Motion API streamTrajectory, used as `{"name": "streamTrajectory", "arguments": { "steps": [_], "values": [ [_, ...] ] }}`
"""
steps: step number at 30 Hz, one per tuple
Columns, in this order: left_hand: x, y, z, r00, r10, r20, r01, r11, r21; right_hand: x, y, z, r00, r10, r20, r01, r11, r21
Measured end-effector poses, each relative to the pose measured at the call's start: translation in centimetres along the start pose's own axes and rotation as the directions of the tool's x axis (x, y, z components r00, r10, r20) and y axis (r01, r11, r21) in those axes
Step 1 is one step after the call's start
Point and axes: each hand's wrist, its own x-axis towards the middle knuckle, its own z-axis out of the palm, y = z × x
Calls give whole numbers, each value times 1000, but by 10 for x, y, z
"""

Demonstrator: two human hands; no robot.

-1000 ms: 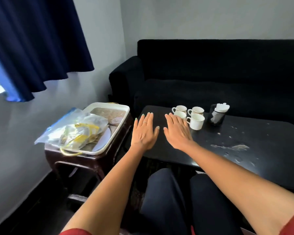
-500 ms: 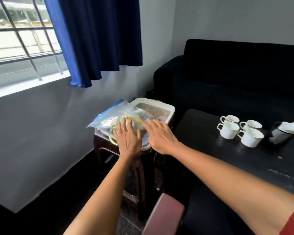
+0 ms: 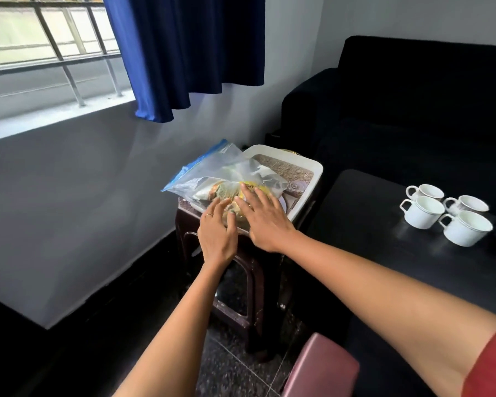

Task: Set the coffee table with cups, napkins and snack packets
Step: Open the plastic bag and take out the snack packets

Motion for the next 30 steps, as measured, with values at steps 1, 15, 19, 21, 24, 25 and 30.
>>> {"name": "streamTrajectory", "arguments": {
  "steps": [1, 15, 19, 21, 24, 25, 30],
  "values": [
    [0, 3, 0, 994, -67, -83, 62, 996, -56, -2, 0, 3, 1000, -3, -8, 3, 1000, 5],
    [63, 36, -26, 721, -680, 133, 584, 494, -644, -40, 11, 40, 1000, 11, -7, -10, 995, 101],
    [65, 44, -28, 803, -587, 104, 500, 569, -653, -43, 14, 38, 999, 6, 33, -9, 996, 94],
    [66, 50, -27, 834, -541, 109, 463, 577, -673, -41, 15, 34, 999, 11, 50, -16, 996, 92],
    [64, 65, -27, 889, -453, 71, 385, 654, -651, -37, 16, 26, 995, 50, 86, -58, 993, 99],
    [63, 71, -27, 910, -409, 64, 346, 668, -659, -35, 16, 23, 993, 66, 96, -76, 992, 103],
    [56, 96, -28, 990, -106, 95, 142, 728, -671, -28, 22, 19, 979, 114, 170, -142, 977, 162]
  ]
}}
